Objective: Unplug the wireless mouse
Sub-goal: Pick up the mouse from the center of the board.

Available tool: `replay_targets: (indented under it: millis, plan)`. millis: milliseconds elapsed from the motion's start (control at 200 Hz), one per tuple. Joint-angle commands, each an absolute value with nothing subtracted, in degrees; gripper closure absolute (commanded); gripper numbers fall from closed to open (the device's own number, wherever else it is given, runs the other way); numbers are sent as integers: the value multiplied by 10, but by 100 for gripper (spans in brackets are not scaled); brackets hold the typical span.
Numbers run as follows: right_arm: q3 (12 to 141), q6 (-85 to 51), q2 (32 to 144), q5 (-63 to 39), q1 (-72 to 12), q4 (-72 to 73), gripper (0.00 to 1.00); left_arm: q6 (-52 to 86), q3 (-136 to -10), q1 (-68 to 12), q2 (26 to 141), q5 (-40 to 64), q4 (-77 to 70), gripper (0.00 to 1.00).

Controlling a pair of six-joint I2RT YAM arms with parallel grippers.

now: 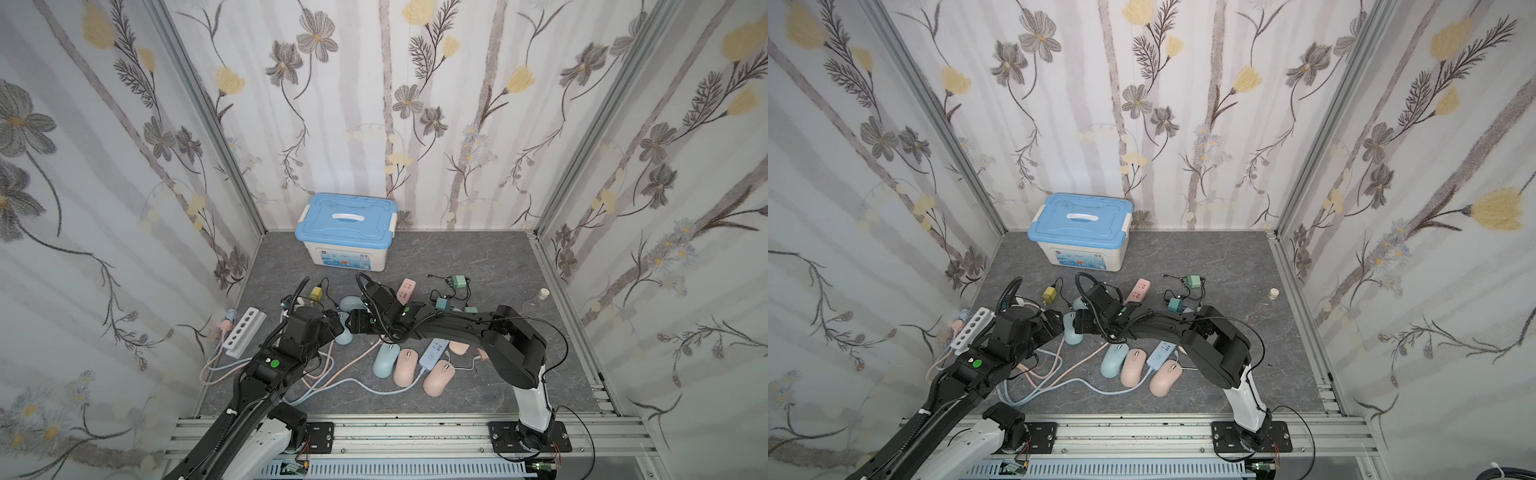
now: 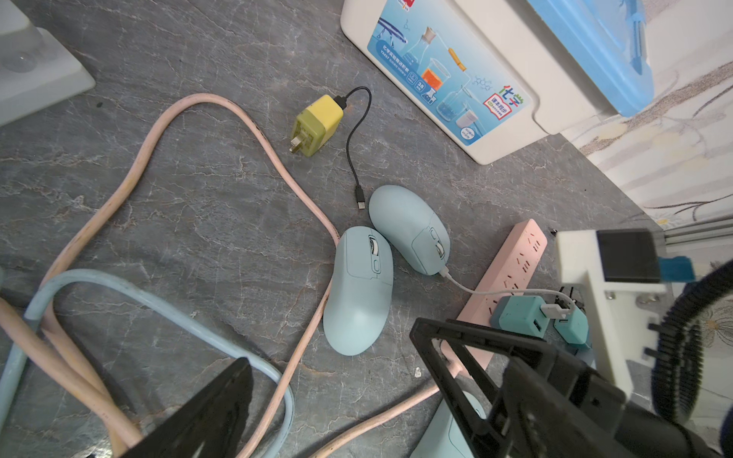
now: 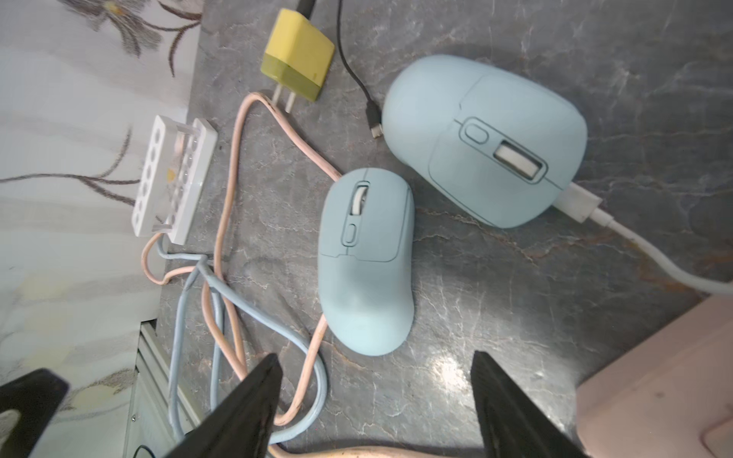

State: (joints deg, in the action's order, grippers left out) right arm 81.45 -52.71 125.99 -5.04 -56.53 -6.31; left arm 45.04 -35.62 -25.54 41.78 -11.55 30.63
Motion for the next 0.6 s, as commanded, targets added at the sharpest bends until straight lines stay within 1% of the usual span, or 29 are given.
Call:
replay_targets:
  millis: [0, 315, 435, 594]
  plan:
    - [802, -551, 1268, -34, -553, -72, 25, 450, -353, -255, 421, -115, 296, 0]
    - [739, -566, 1249, 30, -510, -87, 24, 443, -353, -254, 431, -112, 292, 0]
    - [726, -563, 1240, 31, -489, -82, 24, 434, -356, -255, 446, -99, 282, 0]
    - [707, -507, 1202, 15, -491, -2, 23, 412, -382, -255, 499, -69, 282, 0]
